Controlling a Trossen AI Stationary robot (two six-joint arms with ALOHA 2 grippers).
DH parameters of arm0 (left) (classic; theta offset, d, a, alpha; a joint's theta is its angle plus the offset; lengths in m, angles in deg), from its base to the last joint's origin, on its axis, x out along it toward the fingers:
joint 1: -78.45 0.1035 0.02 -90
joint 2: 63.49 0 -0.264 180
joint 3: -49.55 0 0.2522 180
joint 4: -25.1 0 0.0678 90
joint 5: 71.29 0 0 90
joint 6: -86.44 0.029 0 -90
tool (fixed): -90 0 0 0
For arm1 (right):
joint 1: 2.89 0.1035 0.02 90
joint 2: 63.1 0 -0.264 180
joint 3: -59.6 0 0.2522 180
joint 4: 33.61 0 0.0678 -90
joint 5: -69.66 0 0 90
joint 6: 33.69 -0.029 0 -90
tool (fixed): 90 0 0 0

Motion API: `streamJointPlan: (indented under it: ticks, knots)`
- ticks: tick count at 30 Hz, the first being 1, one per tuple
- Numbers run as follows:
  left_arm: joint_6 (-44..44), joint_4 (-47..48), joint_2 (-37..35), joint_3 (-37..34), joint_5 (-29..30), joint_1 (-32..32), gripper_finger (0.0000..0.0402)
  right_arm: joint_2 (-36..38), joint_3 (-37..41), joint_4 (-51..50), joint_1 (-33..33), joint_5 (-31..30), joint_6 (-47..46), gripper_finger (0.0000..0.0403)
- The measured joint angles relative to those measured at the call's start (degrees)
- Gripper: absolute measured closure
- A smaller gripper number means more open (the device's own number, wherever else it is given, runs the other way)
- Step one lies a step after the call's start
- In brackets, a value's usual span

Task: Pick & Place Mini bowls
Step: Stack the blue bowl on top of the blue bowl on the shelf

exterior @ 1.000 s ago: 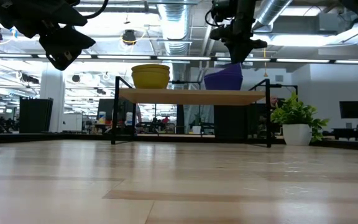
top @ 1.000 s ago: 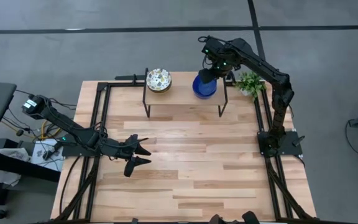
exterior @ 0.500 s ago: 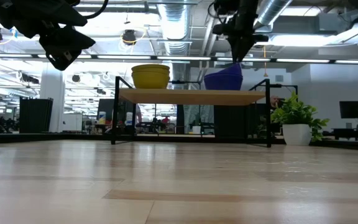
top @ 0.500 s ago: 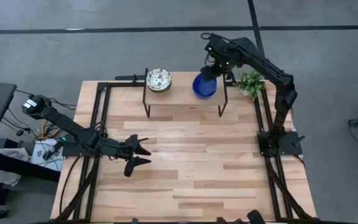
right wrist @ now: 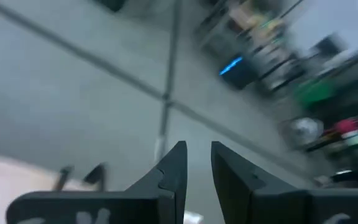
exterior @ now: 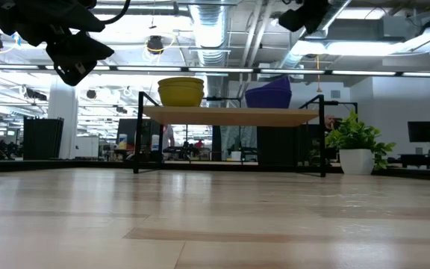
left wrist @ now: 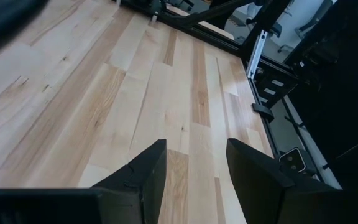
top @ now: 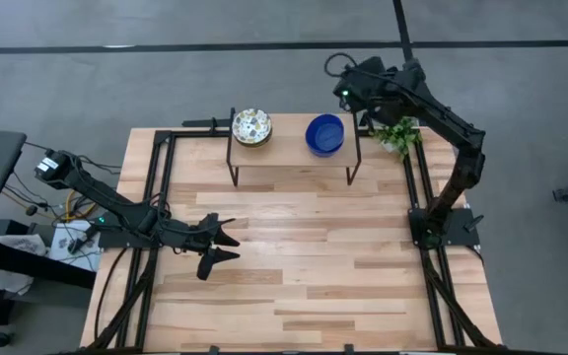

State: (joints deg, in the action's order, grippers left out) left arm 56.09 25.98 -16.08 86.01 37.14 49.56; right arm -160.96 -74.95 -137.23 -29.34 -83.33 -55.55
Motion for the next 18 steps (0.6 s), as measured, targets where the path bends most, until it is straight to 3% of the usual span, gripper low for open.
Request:
streamJointPlan:
  ticks: [5,18]
  knots:
    - [-1.93,-0.01,0.01,0.00,0.01,0.00,0.0236,-2.36,0.95,1.29,1.34,-6.41,5.19,0.0340]
    - [-3.58,-0.04,0.01,0.00,0.00,-0.02,0.0236,-5.65,14.87,3.15,1.56,-12.21,8.85,0.0340]
